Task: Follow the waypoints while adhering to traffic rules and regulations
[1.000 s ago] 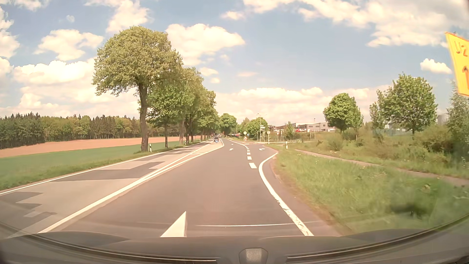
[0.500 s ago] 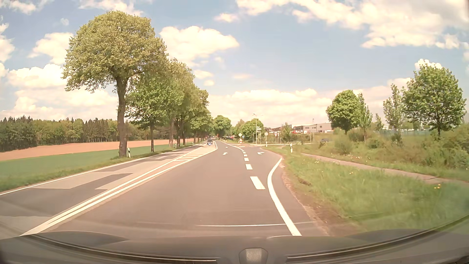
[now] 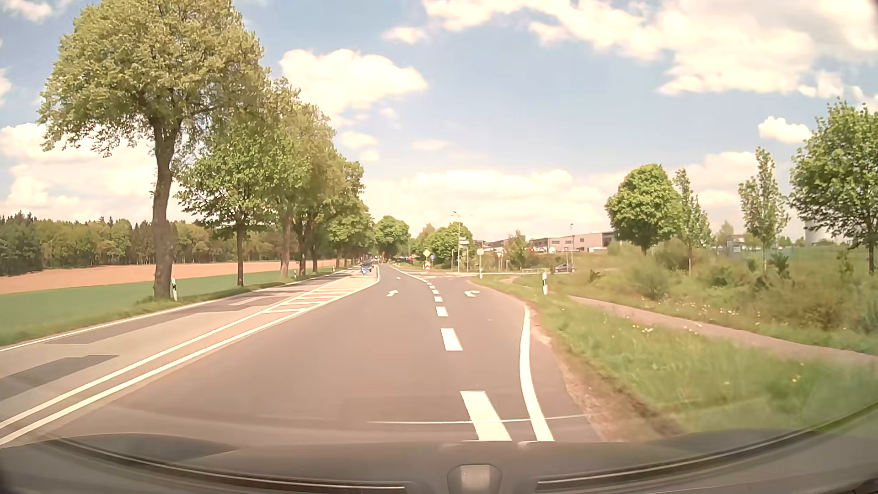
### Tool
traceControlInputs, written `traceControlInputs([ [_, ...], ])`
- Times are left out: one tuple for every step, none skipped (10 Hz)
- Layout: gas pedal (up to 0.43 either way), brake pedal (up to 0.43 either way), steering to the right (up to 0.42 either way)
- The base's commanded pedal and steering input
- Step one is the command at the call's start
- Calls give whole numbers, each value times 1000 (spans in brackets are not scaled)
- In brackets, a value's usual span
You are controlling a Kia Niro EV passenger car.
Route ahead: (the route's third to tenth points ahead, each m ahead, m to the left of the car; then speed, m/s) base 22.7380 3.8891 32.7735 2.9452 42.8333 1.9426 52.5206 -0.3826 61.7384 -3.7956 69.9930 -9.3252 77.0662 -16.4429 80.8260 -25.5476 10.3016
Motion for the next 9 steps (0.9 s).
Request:
traceControlInputs([
  [0,0,34],
  [0,0,30],
  [0,0,27],
  [0,0,22],
  [0,0,16],
  [0,0,11],
  [0,0,9],
  [0,0,9],
  [0,0,8],
])
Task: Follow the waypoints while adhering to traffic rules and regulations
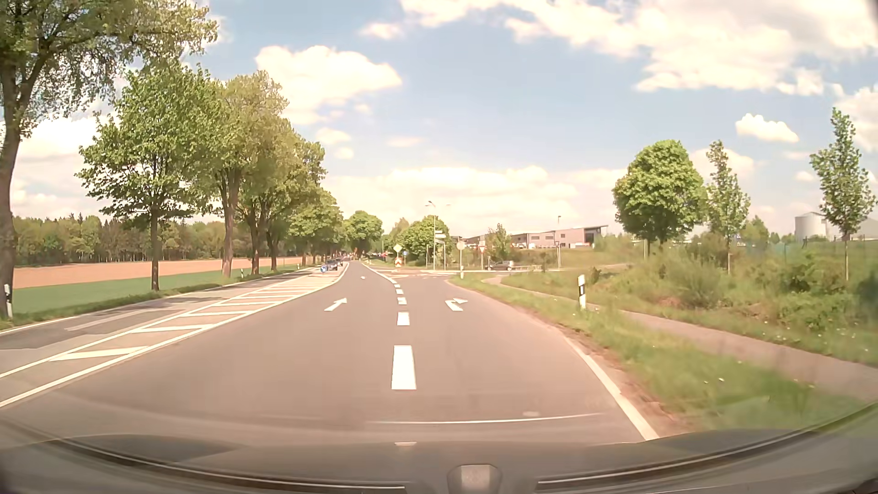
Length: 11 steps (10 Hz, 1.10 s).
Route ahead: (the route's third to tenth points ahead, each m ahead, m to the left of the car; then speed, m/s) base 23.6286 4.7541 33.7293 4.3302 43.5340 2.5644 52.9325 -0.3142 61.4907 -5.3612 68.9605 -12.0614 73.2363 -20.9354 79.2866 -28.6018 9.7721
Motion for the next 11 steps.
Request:
traceControlInputs([
  [0,0,5],
  [0,0,3],
  [0,0,2],
  [0,0,2],
  [0,0,-1],
  [0,0,-5],
  [0,0,-7],
  [0,6,-8],
  [0,12,-10],
  [0,6,-11],
  [0,0,-12],
])
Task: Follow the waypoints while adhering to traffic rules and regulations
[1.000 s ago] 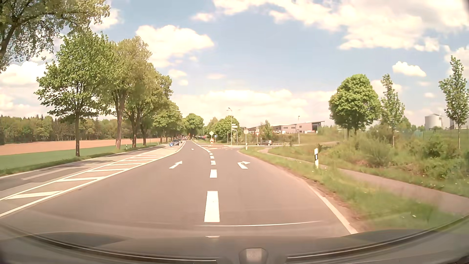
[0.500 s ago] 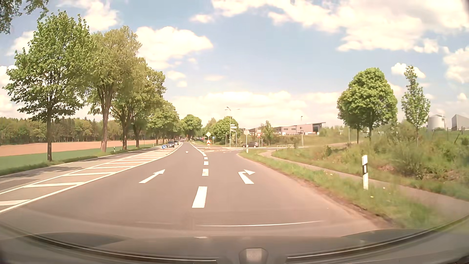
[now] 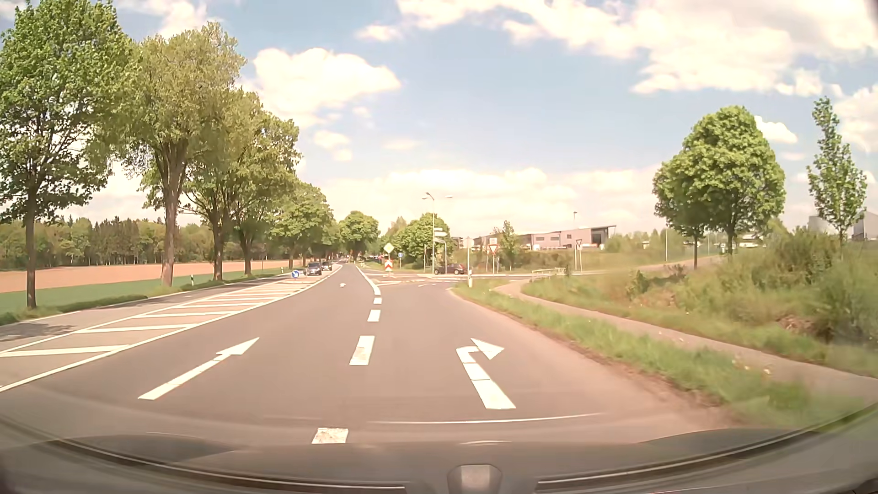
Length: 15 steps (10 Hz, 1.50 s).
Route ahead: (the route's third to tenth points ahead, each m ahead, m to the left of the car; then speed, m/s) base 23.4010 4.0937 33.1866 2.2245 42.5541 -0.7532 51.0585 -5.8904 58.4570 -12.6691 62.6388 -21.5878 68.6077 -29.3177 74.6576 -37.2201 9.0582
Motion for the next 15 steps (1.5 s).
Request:
traceControlInputs([
  [0,12,-12],
  [0,12,-12],
  [0,12,-13],
  [0,18,-15],
  [0,24,-17],
  [0,49,-19],
  [0,79,-20],
  [0,85,-20],
  [0,91,-20],
  [0,98,-20],
  [0,116,-20],
  [0,122,-20],
  [0,128,-20],
  [0,128,-20],
  [0,134,-20],
])
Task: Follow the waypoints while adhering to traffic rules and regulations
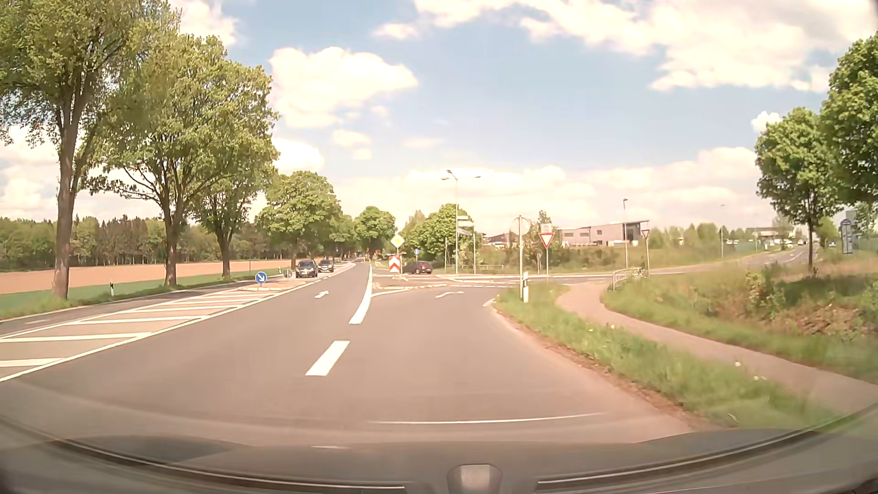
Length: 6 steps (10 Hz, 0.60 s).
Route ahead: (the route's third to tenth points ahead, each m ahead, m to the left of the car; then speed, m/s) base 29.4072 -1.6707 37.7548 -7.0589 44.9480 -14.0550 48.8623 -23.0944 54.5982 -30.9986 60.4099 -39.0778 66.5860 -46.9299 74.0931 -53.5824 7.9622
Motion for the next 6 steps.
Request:
traceControlInputs([
  [0,134,-19],
  [0,134,-18],
  [0,134,-15],
  [0,134,-13],
  [0,122,-10],
  [0,122,-7],
])
